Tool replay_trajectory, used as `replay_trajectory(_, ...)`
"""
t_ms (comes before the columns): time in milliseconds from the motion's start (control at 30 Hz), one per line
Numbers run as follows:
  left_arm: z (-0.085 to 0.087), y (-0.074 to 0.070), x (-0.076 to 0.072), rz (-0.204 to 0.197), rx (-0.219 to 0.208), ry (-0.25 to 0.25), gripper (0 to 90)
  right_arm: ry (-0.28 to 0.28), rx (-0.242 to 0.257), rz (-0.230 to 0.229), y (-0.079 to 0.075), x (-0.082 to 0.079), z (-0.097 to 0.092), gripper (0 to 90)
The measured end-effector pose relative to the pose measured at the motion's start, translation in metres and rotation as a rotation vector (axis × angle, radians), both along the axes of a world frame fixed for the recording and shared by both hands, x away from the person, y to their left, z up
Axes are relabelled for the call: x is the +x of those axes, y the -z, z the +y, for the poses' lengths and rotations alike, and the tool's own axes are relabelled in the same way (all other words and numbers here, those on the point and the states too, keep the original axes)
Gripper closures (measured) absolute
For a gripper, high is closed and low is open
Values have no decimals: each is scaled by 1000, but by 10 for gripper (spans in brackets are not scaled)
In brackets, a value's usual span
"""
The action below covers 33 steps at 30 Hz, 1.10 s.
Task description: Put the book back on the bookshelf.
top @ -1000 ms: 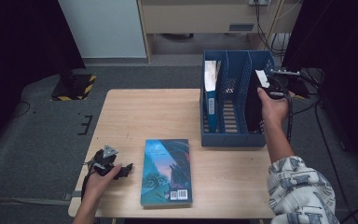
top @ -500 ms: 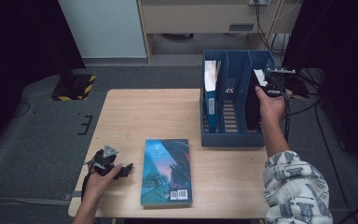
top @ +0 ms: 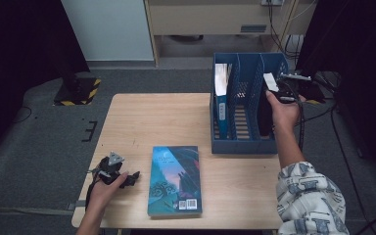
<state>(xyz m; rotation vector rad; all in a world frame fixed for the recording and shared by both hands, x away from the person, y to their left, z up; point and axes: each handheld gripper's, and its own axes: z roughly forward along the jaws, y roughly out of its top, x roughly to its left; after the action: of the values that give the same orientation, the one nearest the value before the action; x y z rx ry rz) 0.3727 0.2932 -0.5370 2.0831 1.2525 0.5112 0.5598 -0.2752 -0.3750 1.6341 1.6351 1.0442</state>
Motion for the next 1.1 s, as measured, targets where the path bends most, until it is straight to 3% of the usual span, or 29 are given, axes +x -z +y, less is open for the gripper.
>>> replay_trajectory(267,0,0,0,2,4,5,0,-50,10,-18,-11,-19,-2,332)
replay_trajectory(600,-1,0,0,2,3,5,0,-52,7,-12,-8,-34,-6,288)
replay_trajectory(1100,-1,0,0,1,2,5,0,-82,9,-19,-4,-48,-9,409)
